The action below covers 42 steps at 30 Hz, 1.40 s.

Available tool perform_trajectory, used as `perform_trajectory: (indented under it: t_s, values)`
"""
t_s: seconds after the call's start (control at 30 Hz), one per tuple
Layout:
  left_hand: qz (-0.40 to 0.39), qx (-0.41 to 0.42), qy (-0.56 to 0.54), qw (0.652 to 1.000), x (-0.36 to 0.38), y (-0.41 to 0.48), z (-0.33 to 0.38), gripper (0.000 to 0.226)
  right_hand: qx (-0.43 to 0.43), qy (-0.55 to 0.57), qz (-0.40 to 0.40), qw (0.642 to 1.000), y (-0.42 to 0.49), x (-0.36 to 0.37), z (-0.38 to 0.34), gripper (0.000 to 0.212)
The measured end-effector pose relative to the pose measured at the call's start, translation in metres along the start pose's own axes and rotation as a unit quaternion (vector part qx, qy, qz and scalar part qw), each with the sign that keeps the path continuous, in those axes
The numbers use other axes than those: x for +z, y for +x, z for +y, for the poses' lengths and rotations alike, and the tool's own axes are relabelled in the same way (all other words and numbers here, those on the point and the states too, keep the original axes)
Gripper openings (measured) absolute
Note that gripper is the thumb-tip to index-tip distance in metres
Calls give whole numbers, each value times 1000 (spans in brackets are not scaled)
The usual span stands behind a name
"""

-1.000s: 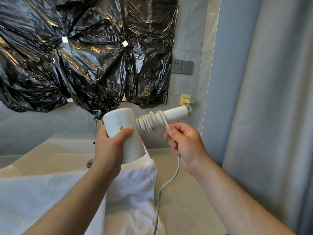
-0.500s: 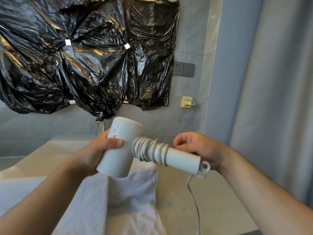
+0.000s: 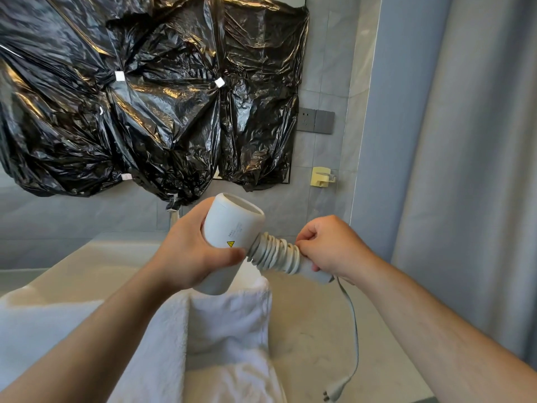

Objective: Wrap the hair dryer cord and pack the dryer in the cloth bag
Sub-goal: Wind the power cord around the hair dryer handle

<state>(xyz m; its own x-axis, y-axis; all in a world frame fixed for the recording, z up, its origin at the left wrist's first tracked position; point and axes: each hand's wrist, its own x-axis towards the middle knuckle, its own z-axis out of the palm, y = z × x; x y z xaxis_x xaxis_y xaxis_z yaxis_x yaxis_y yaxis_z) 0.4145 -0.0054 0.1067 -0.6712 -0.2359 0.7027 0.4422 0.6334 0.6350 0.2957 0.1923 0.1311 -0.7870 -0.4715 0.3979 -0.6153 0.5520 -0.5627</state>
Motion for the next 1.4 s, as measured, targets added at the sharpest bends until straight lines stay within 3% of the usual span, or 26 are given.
perform_trajectory:
  t_s: [0.43, 0.57, 0.7, 0.93, 1.07, 1.17, 1.3, 1.4]
  values:
    - [124, 24, 63, 990, 23, -12, 4, 71, 4, 92, 115, 989, -5, 3, -9, 22]
    - [164, 17, 22, 986, 24, -11, 4, 69, 31, 248, 134, 959, -10, 6, -12, 17]
    - [184, -11, -33, 982, 26, -11, 7, 68, 31, 313, 166, 935, -17, 9, -15, 13]
    - [232, -118, -197, 945, 22, -8, 8, 55, -16, 397, 102, 912, -25, 21, -13, 16]
    - [199, -159, -309, 917, 17, -9, 6, 50, 3, 529, 17, 848, -22, 23, -10, 24]
    - [130, -197, -368, 899, 14, -12, 7, 48, 19, 567, -20, 823, -17, 21, -6, 25]
    - [52, -262, -407, 873, 8, -14, 5, 40, -9, 559, -45, 828, -13, 13, -2, 6]
    - [13, -329, -430, 841, 4, -15, -1, 51, -59, 520, -69, 849, -13, 8, 2, 21]
